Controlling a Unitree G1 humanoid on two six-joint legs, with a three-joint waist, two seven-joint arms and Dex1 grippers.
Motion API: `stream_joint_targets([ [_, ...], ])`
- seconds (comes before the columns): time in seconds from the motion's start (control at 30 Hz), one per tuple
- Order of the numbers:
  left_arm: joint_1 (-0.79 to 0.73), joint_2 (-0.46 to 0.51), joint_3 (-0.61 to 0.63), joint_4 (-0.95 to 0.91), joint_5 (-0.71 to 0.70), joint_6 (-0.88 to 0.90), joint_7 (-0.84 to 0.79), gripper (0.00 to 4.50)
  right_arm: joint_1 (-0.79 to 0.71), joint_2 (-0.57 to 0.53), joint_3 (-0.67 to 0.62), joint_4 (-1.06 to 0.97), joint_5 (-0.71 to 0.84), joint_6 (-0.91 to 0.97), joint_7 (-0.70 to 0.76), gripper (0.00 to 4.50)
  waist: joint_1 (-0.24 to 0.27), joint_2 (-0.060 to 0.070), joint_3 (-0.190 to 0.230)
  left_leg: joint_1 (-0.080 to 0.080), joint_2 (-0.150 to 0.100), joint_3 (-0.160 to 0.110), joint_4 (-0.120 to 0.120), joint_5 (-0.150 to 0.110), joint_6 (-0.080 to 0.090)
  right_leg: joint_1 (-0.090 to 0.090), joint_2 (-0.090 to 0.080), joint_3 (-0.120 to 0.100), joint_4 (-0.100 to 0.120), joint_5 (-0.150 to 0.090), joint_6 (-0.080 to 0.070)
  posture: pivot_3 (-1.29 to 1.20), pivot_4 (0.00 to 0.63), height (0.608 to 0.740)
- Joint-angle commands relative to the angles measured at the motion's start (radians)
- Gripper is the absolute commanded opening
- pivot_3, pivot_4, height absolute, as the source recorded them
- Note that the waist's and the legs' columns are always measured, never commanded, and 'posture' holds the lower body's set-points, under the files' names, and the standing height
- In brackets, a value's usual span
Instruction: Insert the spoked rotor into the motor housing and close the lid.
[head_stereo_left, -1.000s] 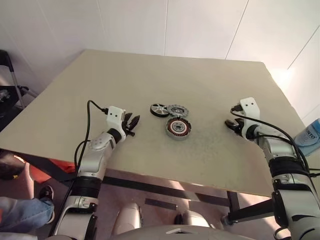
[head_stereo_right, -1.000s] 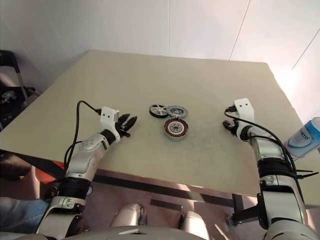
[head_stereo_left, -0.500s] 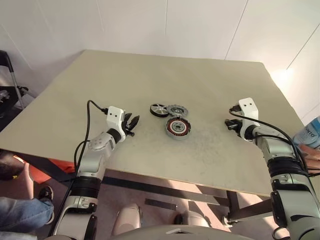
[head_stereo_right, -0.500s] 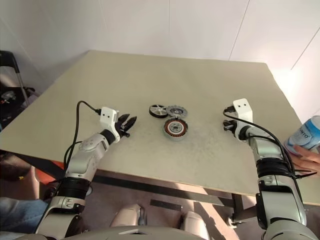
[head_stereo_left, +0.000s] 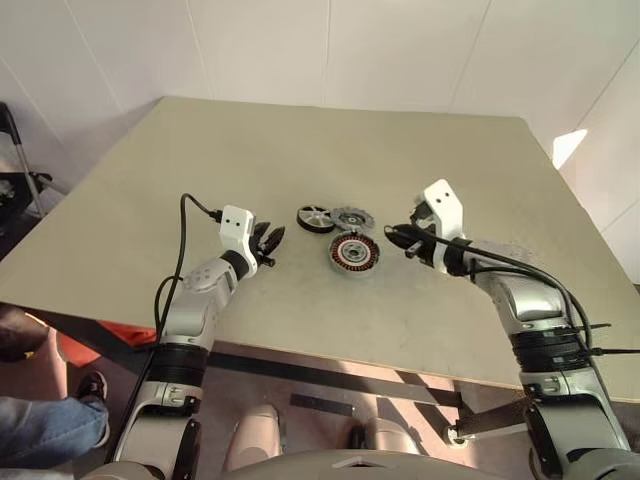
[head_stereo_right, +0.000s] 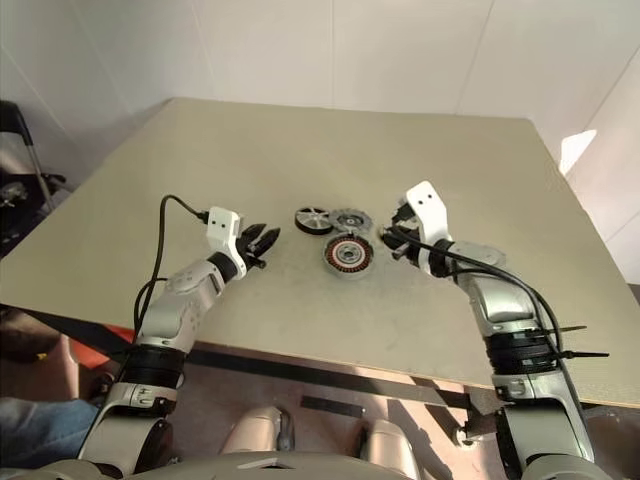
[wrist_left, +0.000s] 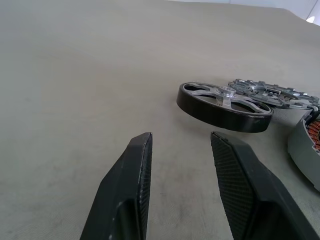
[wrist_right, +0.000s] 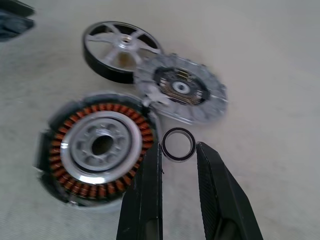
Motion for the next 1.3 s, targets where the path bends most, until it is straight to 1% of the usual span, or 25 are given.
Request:
stream_joint_targets([
  [0.03,-0.031,-0.005,0.003,-0.01,-0.007,0.003,0.009,1.91,-0.027,0.027,0.043,-0.047,0.004,0.013,0.001,0.69,0.001,0.0,0.0,0.0,0.0,0.0,0.0,0.0,0.0,0.0,0.0,0.0,0.0,0.0,0.0,0.0,0.0,0.74],
  [0.23,-0.035,-0.003,0.001,-0.007,0.005,-0.01,0.017,1.91,-0.029,0.068,0.083,-0.026,-0.008,0.034,-0.017,0.69,0.0,0.0,0.001,0.0,0.0,0.0,0.0,0.0,0.0,0.0,0.0,0.0,0.0,0.0,0.0,0.0,0.0,0.74],
  [0.43,-0.028,0.003,0.0,-0.012,0.014,-0.02,0.023,1.91,-0.014,0.047,0.087,0.021,-0.038,0.025,-0.019,0.69,0.0,-0.001,0.001,0.0,0.0,0.0,0.0,0.0,0.0,0.0,0.0,0.0,0.0,0.0,0.0,0.0,0.0,0.74],
  [0.77,-0.029,0.0,-0.004,-0.005,0.018,-0.028,0.024,1.91,0.007,0.033,0.092,0.025,-0.05,0.029,-0.026,0.69,0.001,-0.001,0.001,0.002,0.0,0.0,0.0,0.0,-0.001,0.002,0.0,0.0,0.001,0.0,0.0,0.0,0.0,0.74],
  [1.03,-0.033,0.0,-0.005,0.008,0.022,-0.031,0.022,1.91,-0.001,0.028,0.065,-0.034,-0.019,-0.004,-0.006,3.36,0.001,-0.001,0.001,0.004,0.0,0.0,0.0,0.0,-0.001,0.005,0.0,0.0,0.0,0.0,0.0,0.0,0.0,0.74],
  [1.23,-0.034,-0.003,-0.006,0.02,0.028,-0.038,0.022,1.91,-0.029,0.049,0.057,-0.004,-0.01,-0.011,-0.015,3.36,0.0,-0.001,0.001,0.004,0.0,0.0,0.0,0.0,-0.001,0.004,0.0,0.0,0.0,0.0,0.0,0.0,0.0,0.74],
  [1.27,-0.034,-0.003,-0.005,0.021,0.029,-0.039,0.022,1.91,-0.036,0.059,0.047,0.009,-0.006,-0.013,-0.024,3.07,0.0,-0.001,0.001,0.004,0.0,0.0,0.0,0.0,-0.001,0.004,0.0,0.0,0.001,0.0,0.0,0.0,0.0,0.74],
  [1.3,-0.034,-0.003,-0.004,0.022,0.029,-0.039,0.023,1.91,-0.042,0.066,0.039,0.018,0.001,-0.011,-0.026,2.99,0.0,-0.001,0.001,0.004,0.0,0.0,0.0,0.0,-0.001,0.004,0.0,0.0,0.001,0.0,0.0,0.0,0.0,0.74],
])
